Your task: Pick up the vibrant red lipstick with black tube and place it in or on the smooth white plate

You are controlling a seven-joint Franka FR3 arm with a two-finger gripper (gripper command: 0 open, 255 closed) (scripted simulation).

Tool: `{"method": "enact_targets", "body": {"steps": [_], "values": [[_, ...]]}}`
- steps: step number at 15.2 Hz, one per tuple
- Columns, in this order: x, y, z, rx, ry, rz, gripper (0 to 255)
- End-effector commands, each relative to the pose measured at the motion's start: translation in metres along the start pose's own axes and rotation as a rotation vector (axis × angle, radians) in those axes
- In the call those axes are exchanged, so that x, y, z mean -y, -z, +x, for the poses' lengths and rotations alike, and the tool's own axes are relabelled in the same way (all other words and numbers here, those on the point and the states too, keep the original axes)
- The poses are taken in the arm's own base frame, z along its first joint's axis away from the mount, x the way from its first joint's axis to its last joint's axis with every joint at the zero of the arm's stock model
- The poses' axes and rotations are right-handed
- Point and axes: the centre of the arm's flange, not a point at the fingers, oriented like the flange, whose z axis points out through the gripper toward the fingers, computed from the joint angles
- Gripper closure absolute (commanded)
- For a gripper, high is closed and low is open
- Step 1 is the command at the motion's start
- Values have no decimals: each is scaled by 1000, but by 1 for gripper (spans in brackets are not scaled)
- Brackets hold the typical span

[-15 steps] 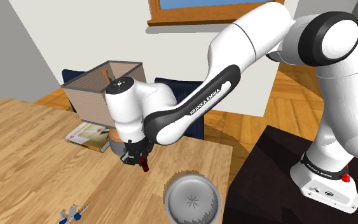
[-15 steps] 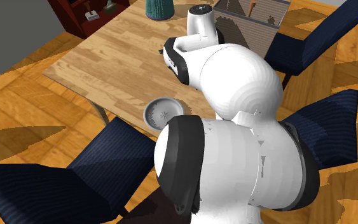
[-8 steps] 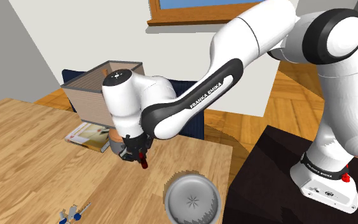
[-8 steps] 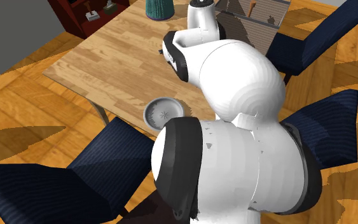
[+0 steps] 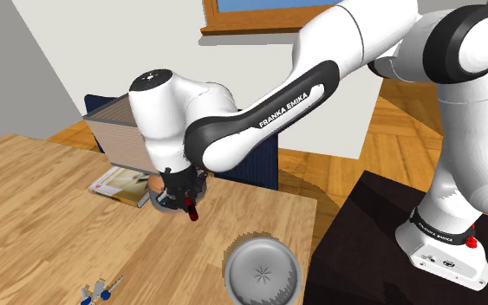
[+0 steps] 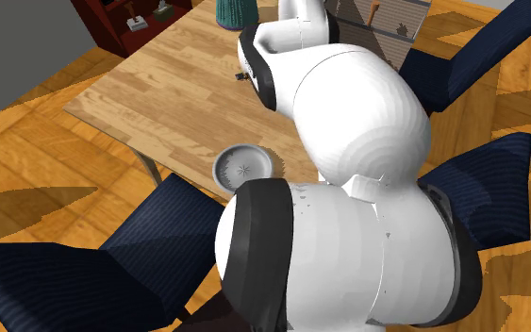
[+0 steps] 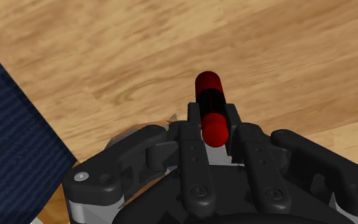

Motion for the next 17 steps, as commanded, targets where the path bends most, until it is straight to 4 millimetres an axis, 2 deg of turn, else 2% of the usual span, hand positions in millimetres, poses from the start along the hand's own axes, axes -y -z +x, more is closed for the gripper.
{"method": "enact_targets", "body": {"steps": [1,5,17], "values": [[0,10,2,0,0,0,255],[0,26,4,0,0,0,255],[-22,55,-151,0,0,0,255]]}}
